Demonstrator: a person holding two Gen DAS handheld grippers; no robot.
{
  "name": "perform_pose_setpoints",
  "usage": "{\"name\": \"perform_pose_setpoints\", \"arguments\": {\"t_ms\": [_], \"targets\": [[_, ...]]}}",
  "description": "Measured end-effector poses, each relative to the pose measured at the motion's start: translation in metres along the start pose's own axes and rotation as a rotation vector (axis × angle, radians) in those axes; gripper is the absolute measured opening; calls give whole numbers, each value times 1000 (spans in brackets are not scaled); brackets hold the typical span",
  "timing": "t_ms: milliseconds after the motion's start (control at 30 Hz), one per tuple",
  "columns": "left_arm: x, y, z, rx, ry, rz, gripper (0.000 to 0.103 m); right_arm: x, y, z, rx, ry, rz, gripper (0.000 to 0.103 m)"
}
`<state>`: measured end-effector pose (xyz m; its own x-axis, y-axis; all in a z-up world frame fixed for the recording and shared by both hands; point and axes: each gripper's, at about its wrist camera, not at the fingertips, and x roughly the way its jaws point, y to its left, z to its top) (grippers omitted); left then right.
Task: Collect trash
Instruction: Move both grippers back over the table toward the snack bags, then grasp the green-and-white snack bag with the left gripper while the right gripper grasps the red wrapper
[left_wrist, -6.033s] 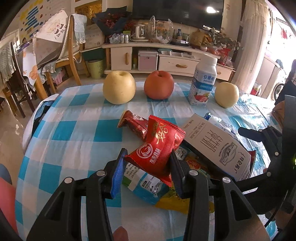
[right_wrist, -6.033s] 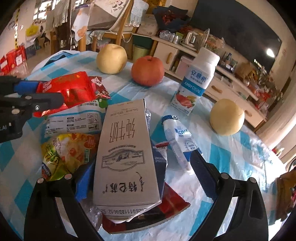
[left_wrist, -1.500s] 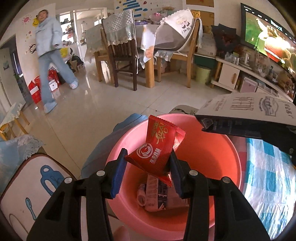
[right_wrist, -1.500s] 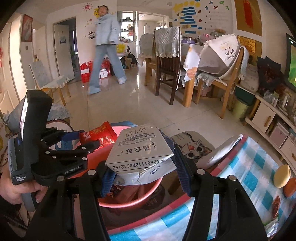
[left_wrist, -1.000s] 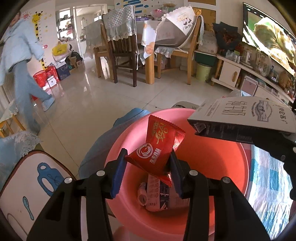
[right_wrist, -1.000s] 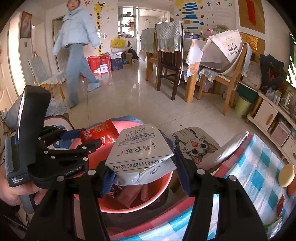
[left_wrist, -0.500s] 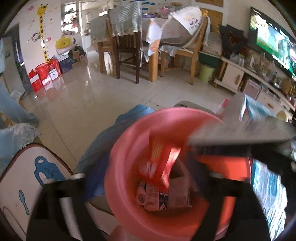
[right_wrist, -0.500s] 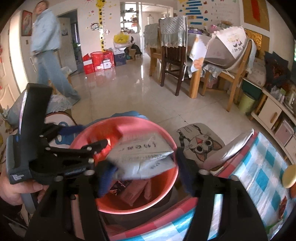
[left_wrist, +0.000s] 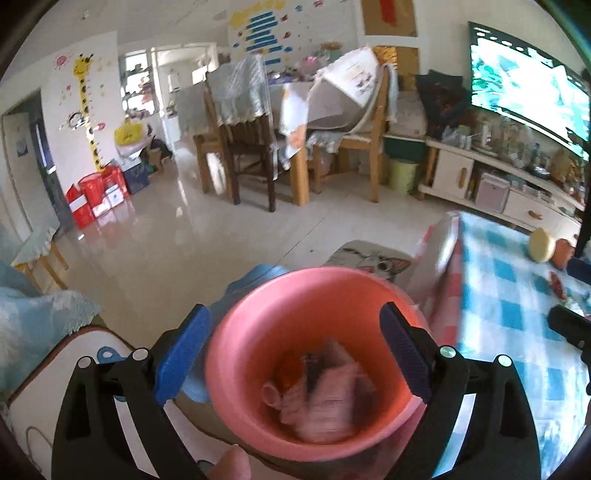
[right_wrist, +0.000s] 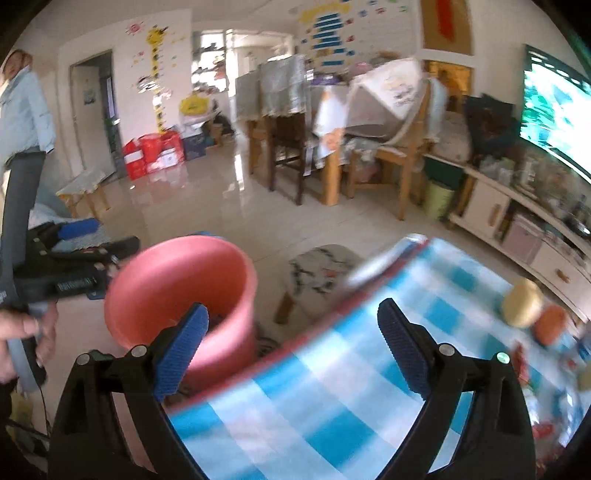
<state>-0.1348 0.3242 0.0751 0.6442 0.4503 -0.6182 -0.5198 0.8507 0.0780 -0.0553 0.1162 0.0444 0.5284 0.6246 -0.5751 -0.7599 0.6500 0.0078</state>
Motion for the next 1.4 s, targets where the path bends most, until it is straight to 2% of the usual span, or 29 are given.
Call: {"name": "perform_pose_setpoints", "arguments": {"t_ms": [133, 367, 633, 767, 900, 1000, 1133, 1267, 1400], "targets": [[-25, -38, 8, 24, -18, -67, 92, -58, -55, -25, 59, -28, -86, 95], [-60, -126, 15, 94, -67, -161, 92, -148, -135, -77, 129, -80, -240, 97], [-65, -243, 5, 175, -55, -283, 92, -195, -212, -145, 194, -52, -395, 99], [-46, -302, -12, 215, -7, -351, 92, -195, -249, -178, 264, -7, -428, 99], [-16, -356, -31, 237, 58, -414, 92, -183, -275, -194, 332, 33, -404, 99], [4, -385, -43, 282, 81, -431, 92, -164, -289, -200, 369, 77, -374, 99], [25, -411, -50, 330, 100, -434, 92, -137, -304, -205, 436, 132, -333, 99], [51, -423, -54, 343, 147, -436, 92, -115, -315, -205, 506, 150, -293, 99], [63, -438, -57, 391, 160, -428, 92, -99, -321, -208, 555, 170, -281, 99]]}}
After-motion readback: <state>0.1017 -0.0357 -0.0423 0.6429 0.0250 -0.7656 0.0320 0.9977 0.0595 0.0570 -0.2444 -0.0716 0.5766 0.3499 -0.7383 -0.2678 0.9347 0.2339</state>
